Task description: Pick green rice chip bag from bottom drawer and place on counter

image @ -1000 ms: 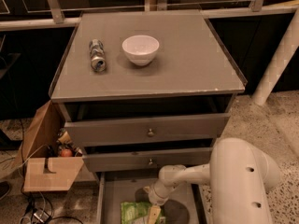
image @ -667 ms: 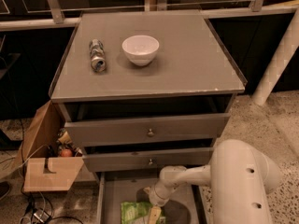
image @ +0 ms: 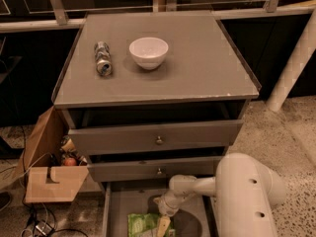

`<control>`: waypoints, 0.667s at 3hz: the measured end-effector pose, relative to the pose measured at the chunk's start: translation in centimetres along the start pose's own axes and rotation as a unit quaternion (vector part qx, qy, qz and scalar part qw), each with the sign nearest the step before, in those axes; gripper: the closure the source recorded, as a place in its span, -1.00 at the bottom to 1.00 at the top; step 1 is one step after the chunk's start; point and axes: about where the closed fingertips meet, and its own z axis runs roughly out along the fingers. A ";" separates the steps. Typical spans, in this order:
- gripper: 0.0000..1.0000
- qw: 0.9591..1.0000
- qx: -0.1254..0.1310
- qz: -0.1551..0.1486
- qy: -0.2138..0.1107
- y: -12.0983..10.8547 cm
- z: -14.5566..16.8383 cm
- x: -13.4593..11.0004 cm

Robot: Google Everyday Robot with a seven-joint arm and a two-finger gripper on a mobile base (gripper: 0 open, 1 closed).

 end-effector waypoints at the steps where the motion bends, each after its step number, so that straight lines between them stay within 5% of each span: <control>1: -1.00 1.000 -0.001 0.011 -0.003 -0.1 0.9 0.8; 2: -1.00 0.999 -0.014 0.030 -0.007 1.1 2.0 2.2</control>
Offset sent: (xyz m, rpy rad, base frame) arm -0.0333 -0.0233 -0.0398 0.0039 0.1049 -0.0765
